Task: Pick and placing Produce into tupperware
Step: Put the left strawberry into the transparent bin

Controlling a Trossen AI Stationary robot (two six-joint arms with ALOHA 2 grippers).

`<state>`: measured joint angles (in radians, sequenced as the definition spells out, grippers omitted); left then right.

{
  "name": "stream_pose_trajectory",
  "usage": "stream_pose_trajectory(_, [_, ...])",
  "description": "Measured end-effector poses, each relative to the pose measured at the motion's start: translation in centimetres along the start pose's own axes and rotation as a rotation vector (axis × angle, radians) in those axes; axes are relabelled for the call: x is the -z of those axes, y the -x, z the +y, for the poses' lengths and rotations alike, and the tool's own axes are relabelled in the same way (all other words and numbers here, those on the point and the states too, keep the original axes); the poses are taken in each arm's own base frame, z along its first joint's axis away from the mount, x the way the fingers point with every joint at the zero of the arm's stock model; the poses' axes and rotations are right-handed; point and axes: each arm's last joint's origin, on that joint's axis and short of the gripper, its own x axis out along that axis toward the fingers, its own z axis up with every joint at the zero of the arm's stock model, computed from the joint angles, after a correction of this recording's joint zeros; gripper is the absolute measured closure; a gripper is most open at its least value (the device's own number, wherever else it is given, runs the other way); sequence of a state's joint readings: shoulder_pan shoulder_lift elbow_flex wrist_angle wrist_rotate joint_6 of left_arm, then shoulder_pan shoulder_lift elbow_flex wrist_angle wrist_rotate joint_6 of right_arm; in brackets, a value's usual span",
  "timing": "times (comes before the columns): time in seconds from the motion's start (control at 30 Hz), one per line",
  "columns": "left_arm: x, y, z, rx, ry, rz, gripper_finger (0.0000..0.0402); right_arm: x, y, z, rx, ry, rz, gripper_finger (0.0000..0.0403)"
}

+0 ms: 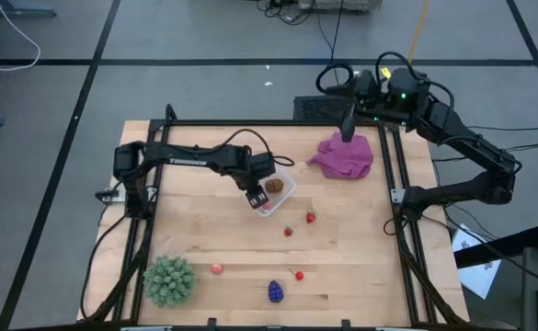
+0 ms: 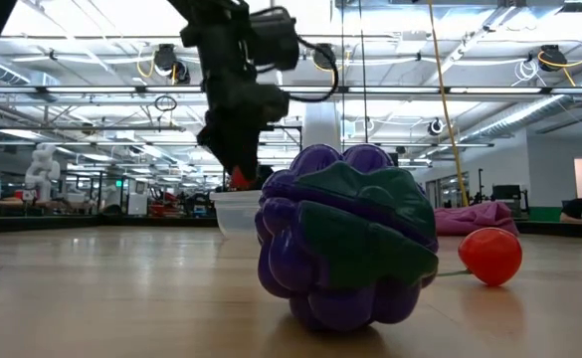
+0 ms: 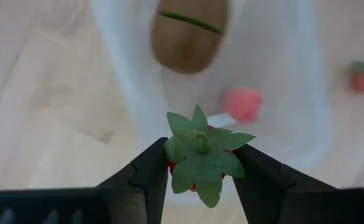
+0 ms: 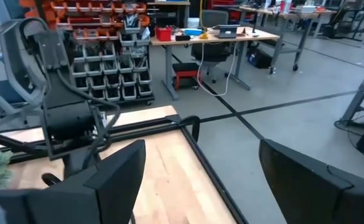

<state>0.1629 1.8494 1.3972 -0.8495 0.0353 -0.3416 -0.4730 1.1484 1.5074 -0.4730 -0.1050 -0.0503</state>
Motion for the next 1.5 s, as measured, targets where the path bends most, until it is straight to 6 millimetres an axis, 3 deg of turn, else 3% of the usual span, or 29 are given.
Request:
stream_pose_trajectory(0.33, [-0.9,-2.3,0.2,0.026,-0.010,-0.004,0.0243,0.0,0.0,-0.4,0.019,0.022,0.002,0.0099])
stream_pose_trajectory(1.5, [-0.9,-2.4,-0.7,0.014,0.072,-0.050,0.0243,0.3,0.0,-0.4,0.016,0.007,0.032,0.0099])
